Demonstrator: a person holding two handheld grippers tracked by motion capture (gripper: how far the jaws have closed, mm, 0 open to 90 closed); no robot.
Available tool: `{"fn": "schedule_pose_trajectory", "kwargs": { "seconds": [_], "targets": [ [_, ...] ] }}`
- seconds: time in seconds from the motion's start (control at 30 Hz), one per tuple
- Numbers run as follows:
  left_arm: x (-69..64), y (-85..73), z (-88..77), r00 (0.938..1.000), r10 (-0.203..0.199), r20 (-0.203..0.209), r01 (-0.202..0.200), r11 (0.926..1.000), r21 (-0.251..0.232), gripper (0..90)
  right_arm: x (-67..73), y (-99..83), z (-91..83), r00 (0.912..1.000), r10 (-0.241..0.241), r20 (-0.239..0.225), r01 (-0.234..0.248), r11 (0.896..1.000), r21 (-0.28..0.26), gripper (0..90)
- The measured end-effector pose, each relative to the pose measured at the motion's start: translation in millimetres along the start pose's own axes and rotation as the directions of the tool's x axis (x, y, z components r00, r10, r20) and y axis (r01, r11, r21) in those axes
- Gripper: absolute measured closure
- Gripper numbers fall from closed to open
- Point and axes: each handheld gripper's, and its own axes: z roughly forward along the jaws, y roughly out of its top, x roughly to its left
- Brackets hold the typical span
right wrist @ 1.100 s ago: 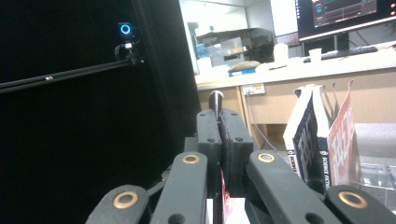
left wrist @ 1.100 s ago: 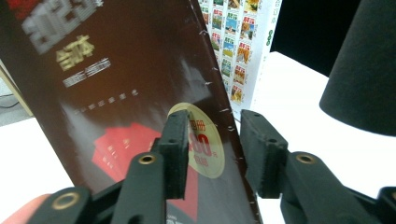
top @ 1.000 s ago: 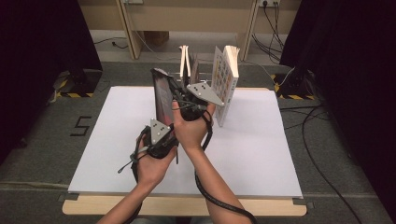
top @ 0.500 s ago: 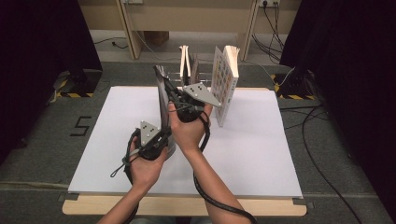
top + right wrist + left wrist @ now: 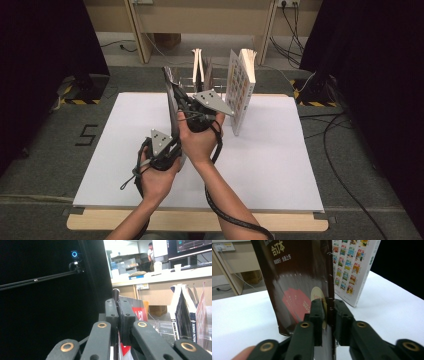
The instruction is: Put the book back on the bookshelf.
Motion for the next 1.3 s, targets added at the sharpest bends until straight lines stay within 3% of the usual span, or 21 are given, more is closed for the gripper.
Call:
{"fn": "schedule_pose_trajectory", "kwargs": {
  "seconds": [0.23, 0.63, 0.73, 0.87, 1.03, 1.3],
  "targets": [
    [3.9, -1.4, 2.3, 0.9999, 0.008, -0.01, -0.008, 0.9999, 0.008, 86.5, -1.4, -0.7, -0.4, 1.0, 0.001, 0.0, -0.001, 1.0, 0.01, 87.7],
    [8.2, -5.7, -10.8, 0.9976, 0.066, -0.021, -0.068, 0.9928, -0.098, 87.1, -2.7, 12.0, -5.1, 0.9961, -0.039, -0.079, 0.041, 0.999, 0.02, 84.0],
    [10.7, -5.9, -11.0, 0.9986, 0.046, -0.028, -0.048, 0.9923, -0.114, 87.2, -7.8, 15.8, -4.1, 0.9947, -0.026, -0.099, 0.03, 0.999, 0.043, 78.9],
    [15.8, -6.2, -8.7, 0.9992, 0.024, -0.033, -0.027, 0.9918, -0.125, 87.2, -11.7, 21.9, -8.2, 0.9924, -0.025, -0.121, 0.029, 0.999, 0.034, 71.2],
    [22.9, -2.9, -7.0, 0.9984, 0.006, -0.056, -0.014, 0.9898, -0.142, 87.2, -18.0, 26.2, -18.4, 0.9904, -0.024, -0.136, 0.027, 0.999, 0.023, 69.0],
    [36.5, 3.2, -3.1, 0.9966, -0.021, -0.079, 0.006, 0.9846, -0.175, 87.2, -50.3, 23.0, -45.2, 0.9958, -0.052, -0.075, 0.056, 0.997, 0.046, 66.1]
  ]
}}
